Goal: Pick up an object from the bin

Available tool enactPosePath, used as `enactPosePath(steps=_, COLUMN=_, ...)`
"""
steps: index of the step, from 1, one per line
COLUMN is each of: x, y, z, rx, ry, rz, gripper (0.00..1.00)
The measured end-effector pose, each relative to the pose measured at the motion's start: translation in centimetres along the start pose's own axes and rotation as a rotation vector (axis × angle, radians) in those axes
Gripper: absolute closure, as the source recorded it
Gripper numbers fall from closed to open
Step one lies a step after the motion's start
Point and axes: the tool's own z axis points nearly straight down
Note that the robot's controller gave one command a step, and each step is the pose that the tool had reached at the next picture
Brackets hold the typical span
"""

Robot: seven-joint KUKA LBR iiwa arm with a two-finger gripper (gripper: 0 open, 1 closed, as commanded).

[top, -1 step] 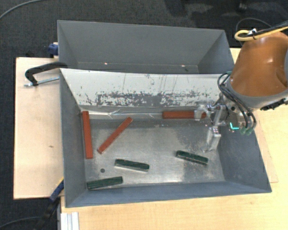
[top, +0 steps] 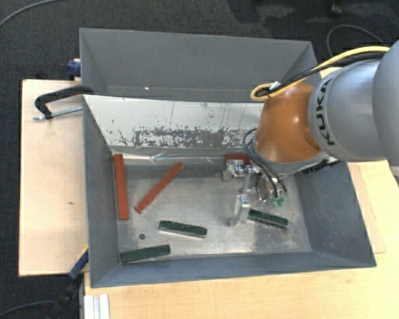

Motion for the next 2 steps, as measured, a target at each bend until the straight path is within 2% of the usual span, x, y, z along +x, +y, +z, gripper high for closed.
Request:
enactPosePath(steps=1, x=3.4, y=-8.7, z=-4.0, rx=0.008, ry=-0.007, rz=-0.057, gripper=0.0)
enactPosePath(steps=2, x=6.0, y=-4.8, z=-0.8, rx=0.001, ry=-0.002, rz=0.091, gripper=0.0)
